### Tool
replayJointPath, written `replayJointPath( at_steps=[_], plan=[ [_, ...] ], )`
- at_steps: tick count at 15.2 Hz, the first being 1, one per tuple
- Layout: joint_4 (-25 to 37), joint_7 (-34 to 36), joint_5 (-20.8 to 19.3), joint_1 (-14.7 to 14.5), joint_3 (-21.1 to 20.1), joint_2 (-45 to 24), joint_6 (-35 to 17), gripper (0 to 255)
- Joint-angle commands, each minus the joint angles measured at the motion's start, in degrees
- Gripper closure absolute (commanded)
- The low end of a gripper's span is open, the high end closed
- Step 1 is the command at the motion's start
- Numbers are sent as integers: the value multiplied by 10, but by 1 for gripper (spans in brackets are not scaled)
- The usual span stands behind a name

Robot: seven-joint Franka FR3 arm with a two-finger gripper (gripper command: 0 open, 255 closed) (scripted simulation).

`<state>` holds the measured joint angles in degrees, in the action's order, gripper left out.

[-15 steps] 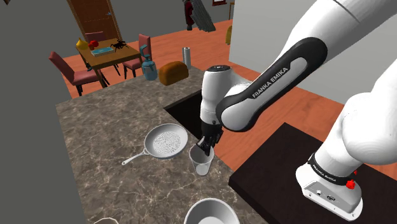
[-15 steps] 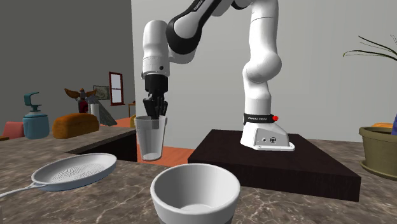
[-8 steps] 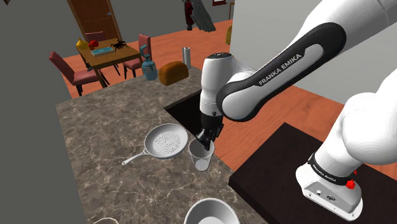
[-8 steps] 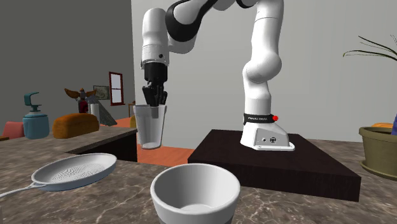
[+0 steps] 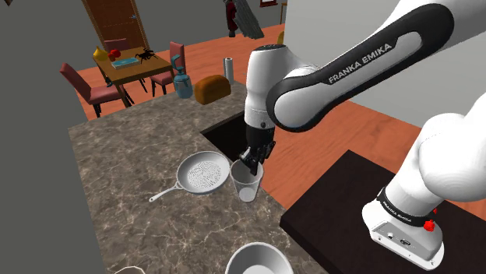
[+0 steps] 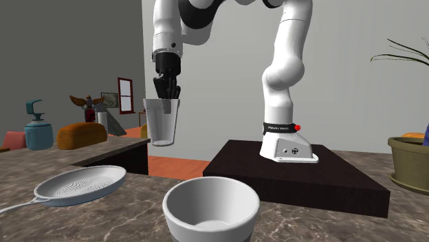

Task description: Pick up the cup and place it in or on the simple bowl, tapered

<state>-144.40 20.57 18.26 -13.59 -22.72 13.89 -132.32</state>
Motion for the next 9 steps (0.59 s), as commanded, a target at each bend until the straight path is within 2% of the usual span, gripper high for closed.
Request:
replayJointPath(
  at_steps=[1,9],
  plan=[
    [-4,12,7,-9,-7,17,10,255],
    [-30,110,59,-76,-73,91,35,255]
  ],
)
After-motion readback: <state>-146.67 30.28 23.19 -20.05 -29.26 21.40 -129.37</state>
